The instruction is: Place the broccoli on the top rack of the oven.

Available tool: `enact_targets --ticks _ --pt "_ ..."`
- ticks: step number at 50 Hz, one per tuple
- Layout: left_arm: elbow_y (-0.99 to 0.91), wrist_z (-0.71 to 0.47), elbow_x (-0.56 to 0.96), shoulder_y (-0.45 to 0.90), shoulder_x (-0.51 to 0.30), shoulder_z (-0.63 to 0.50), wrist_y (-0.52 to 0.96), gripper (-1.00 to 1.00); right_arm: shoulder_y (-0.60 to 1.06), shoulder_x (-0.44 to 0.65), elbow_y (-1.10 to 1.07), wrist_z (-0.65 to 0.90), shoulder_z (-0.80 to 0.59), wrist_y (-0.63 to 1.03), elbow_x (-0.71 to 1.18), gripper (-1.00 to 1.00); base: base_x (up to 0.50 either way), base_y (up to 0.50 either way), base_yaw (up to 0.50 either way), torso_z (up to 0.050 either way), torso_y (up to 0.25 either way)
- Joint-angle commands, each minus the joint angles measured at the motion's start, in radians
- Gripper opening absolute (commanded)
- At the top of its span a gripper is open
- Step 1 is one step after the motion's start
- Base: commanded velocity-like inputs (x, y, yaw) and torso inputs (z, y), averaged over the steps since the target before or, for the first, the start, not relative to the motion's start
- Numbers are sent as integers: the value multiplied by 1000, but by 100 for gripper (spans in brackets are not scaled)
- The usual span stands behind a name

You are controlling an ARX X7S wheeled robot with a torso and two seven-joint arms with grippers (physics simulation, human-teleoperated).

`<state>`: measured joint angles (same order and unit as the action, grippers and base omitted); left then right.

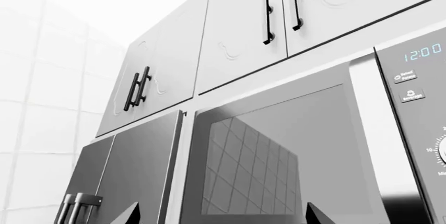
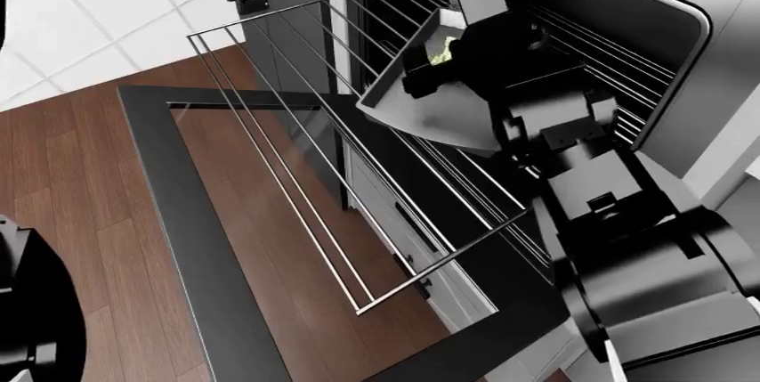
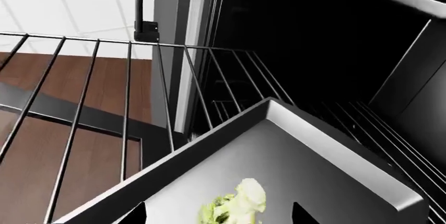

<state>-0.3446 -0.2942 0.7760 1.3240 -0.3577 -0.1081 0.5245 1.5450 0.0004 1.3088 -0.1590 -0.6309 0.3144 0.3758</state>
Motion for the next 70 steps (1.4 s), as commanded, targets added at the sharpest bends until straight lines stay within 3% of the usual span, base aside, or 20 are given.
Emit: enact_targets --ticks 1,14,18,40,59,70 --pt "10 1 -1 -16 5 1 -17 100 19 0 0 2 -56 -57 124 100 0 0 0 0 0" --pt "5 -12 7 -10 3 2 -11 100 39 2 -60 -1 -327 -135 433 100 0 0 0 0 0" --pt "-4 -26 19 5 2 3 7 100 -22 107 -384 97 -329 -21 476 100 0 0 0 0 0" --pt "29 -1 -20 -48 -1 -1 -57 100 -121 373 -1161 365 -229 205 725 100 0 0 0 0 0" --pt "37 -12 -30 -64 -5 -4 -66 100 -93 461 -1365 523 -110 197 806 100 0 0 0 0 0" --pt "-4 -24 -34 -146 -44 47 -103 100 -112 527 -1521 642 -17 179 893 100 0 0 0 0 0"
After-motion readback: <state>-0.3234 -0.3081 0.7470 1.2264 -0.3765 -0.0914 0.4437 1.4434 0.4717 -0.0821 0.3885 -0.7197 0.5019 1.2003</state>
